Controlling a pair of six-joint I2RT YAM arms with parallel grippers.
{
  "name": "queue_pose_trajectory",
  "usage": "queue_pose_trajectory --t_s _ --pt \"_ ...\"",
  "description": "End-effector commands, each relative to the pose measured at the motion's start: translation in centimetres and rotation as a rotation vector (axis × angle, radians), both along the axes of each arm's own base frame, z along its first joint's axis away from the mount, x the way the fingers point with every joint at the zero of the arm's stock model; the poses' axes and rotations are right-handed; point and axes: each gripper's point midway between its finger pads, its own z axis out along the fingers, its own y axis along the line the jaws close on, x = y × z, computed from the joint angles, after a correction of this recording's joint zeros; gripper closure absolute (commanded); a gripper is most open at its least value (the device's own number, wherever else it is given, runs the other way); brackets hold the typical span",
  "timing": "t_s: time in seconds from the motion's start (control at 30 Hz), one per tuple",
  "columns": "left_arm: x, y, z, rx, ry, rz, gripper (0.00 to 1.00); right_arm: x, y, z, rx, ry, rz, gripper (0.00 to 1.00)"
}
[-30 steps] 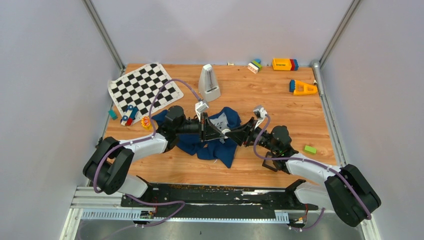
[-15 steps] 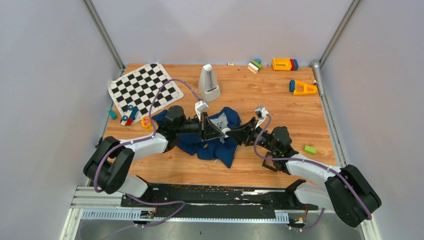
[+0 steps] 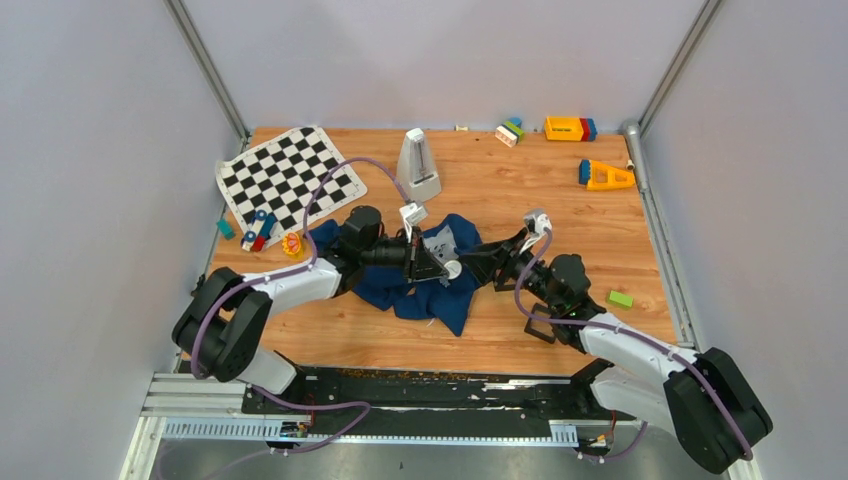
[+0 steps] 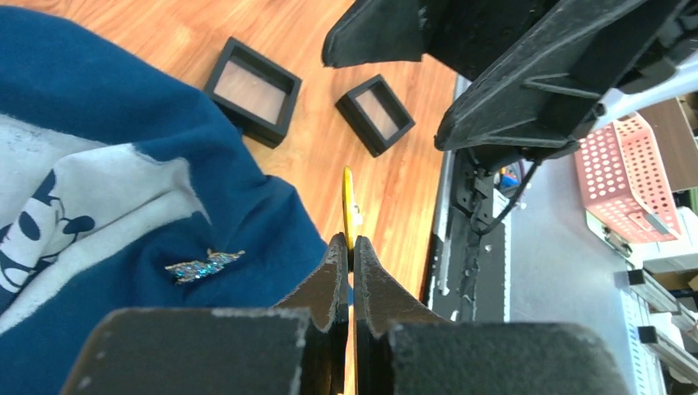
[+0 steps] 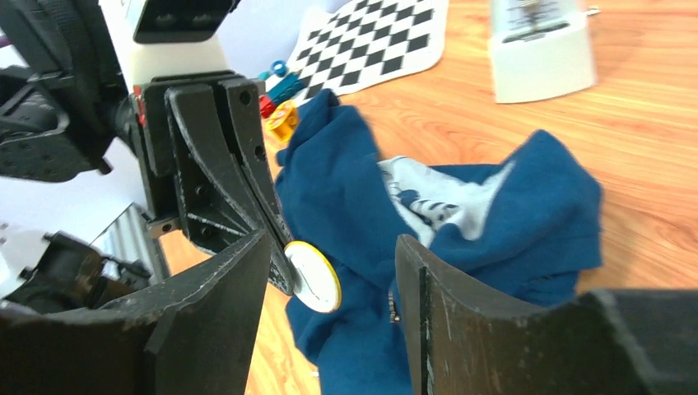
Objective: Remove the brooch from the garment
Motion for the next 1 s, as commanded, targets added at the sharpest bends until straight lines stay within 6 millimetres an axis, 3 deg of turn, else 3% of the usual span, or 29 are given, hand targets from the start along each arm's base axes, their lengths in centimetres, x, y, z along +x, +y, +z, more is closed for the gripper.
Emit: queue_pose_trajectory --t_s 0.0,0.13,0.37,0.63,0.8,0.93,0.97 --pt "1.6 -0.8 -2.4 0.117 0.022 0.016 1.00 3.0 -2.5 -1.1 -0.027 0.092 -0.221 0.42" --pt "2.8 -0.5 -5.5 0.230 0.090 0.065 1.00 5.4 -4.5 -3.2 -0.084 0.216 -0.403 0.43" --pt "5.0 1.6 -9.4 0.317 0.251 0.160 1.00 7.0 -6.8 -5.8 -0.161 0.337 -0.564 0.47" --pt "8.1 8.0 -13.5 0.398 0.448 0.415 1.00 7.3 -7.5 -8.1 -0.256 0.479 -0.626 0.56" --pt "9.3 11.1 -15.1 0.424 0.540 0.525 1.00 6.0 -6.6 -9.5 -0.352 0.574 -0.522 0.57" --pt "10.2 14.0 -15.2 0.477 0.506 0.650 1.00 5.4 -6.3 -10.7 -0.467 0.597 -0.443 0.58" --pt "10.6 14.8 -14.3 0.474 0.489 0.685 1.00 5.3 -6.4 -11.0 -0.497 0.609 -0.437 0.59"
